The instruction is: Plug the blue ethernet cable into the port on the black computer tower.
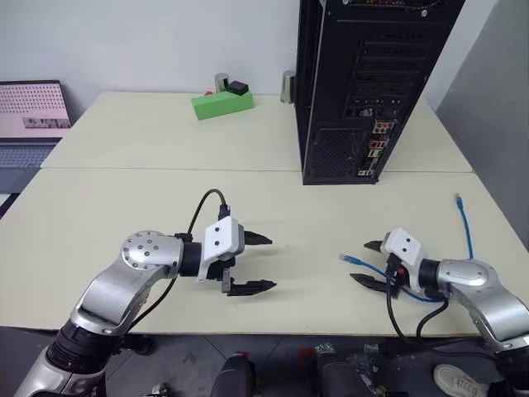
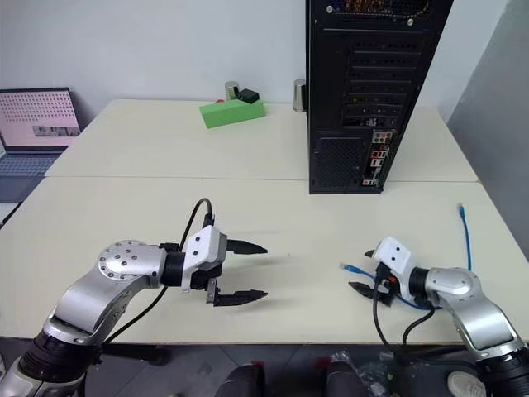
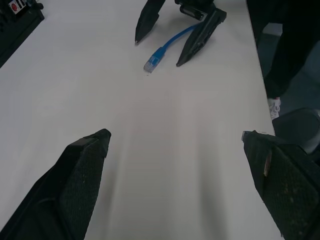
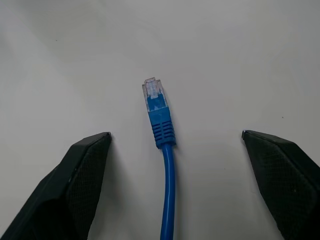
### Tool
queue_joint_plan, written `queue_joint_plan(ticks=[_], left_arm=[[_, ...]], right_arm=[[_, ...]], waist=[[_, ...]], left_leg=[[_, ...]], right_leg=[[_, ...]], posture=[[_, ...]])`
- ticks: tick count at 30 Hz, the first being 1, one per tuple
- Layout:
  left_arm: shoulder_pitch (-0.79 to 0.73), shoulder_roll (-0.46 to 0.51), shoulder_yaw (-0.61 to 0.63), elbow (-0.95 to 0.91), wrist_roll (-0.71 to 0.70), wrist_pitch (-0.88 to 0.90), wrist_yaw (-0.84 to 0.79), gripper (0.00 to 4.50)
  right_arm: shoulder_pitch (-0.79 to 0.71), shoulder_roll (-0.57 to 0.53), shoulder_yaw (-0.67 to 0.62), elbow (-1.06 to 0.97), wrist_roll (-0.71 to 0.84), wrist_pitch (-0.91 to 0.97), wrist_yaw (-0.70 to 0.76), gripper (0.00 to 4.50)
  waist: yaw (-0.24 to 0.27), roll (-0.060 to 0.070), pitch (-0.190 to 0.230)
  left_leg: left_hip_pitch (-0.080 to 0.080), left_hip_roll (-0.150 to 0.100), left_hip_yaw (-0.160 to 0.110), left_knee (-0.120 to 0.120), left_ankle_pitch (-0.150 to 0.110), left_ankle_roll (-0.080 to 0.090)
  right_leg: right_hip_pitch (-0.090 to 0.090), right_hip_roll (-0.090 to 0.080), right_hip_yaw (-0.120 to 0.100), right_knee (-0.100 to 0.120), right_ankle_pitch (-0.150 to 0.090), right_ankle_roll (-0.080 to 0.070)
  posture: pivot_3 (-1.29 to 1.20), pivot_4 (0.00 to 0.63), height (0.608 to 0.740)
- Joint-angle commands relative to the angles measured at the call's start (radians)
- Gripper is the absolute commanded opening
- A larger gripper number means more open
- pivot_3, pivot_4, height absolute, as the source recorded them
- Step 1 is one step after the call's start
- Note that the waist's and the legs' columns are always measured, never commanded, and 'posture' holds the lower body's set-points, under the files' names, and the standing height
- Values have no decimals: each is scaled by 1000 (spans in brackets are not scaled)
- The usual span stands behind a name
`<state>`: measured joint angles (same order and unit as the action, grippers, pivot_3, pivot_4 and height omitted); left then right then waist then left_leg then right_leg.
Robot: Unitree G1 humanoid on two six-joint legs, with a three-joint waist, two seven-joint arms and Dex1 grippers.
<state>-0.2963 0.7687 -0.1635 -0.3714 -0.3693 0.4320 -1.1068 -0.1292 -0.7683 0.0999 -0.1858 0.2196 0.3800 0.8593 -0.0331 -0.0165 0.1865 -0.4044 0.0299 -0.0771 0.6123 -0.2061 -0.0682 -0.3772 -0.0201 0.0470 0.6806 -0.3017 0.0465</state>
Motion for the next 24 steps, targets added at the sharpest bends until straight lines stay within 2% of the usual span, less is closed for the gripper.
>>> queue_joint_plan(ticks=[1,13,16,24], left_arm=[[-11,-2,-3,-2,5,-26,-12,4500],[-39,-28,-30,61,49,-78,-26,4500],[-58,-53,-50,94,69,-95,-21,4500],[-145,-141,-122,188,116,-116,-20,4500]], right_arm=[[-9,7,1,16,-9,-12,15,3659],[-18,-5,9,2,-8,5,59,1000],[-34,-3,15,-39,-6,12,67,136],[-108,32,69,-196,55,122,85,19]], waist=[[0,0,0],[1,0,0],[0,0,0],[1,0,0]], left_leg=[[1,0,0,0,0,0],[3,0,0,0,0,0],[3,0,0,0,0,0],[2,0,0,0,0,0]], right_leg=[[1,0,0,0,0,0],[3,0,0,0,0,0],[3,0,0,0,0,0],[3,0,0,0,0,0]], posture=[[0,150,740],[0,150,740],[0,150,740],[0,150,740]])
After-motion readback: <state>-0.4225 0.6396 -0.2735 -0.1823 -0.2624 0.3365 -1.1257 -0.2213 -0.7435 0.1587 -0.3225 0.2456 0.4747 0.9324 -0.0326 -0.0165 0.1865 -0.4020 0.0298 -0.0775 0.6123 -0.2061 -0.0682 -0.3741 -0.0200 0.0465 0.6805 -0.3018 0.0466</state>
